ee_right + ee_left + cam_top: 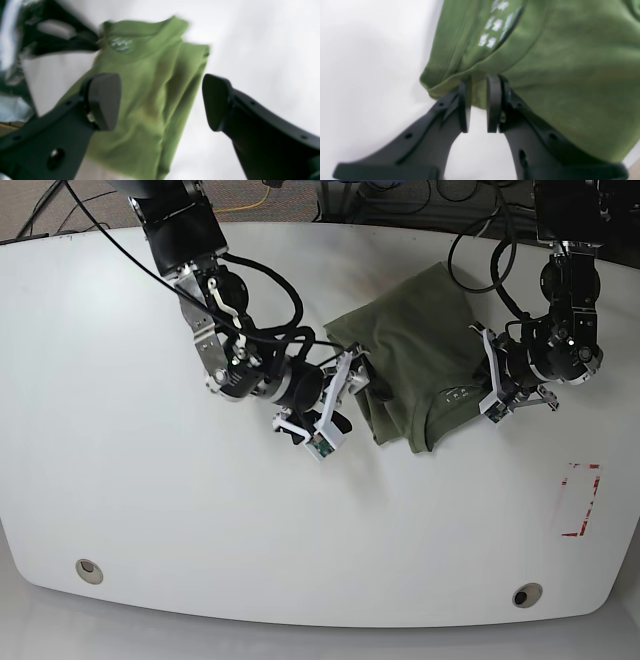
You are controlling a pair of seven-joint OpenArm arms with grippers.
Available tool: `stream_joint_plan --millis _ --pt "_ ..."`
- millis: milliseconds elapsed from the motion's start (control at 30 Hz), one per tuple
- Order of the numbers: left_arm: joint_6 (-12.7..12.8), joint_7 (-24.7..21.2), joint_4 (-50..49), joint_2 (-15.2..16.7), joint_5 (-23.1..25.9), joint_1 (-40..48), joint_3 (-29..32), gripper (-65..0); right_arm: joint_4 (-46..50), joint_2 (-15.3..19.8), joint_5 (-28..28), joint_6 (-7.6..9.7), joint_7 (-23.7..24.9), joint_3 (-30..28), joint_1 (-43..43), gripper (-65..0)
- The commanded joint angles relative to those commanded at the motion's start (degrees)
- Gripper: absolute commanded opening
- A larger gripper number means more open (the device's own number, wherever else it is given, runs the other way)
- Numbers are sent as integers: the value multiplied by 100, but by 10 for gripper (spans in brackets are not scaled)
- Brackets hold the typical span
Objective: Layout the t-shirt on the table in an organized manner, then fold the t-shirt properly
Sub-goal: 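Hold the green bundle with both grippers and adjust its collar edge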
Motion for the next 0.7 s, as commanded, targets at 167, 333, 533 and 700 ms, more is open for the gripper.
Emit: stream_joint_plan --millis 167,333,533,700 --pt "0 44 114 9 0 79 -97 -553 -809 -158 9 9 360 -18 352 -217" --pt "0 44 97 9 0 105 -105 -553 -1451 -343 9 396 580 -26 554 -227" --pt "0 44 88 18 0 149 -105 -553 -1925 -510 0 580 686 -26 607 -227" --pt "0 44 79 18 0 149 -105 -553 -2075 -615 0 580 738 -26 545 -227"
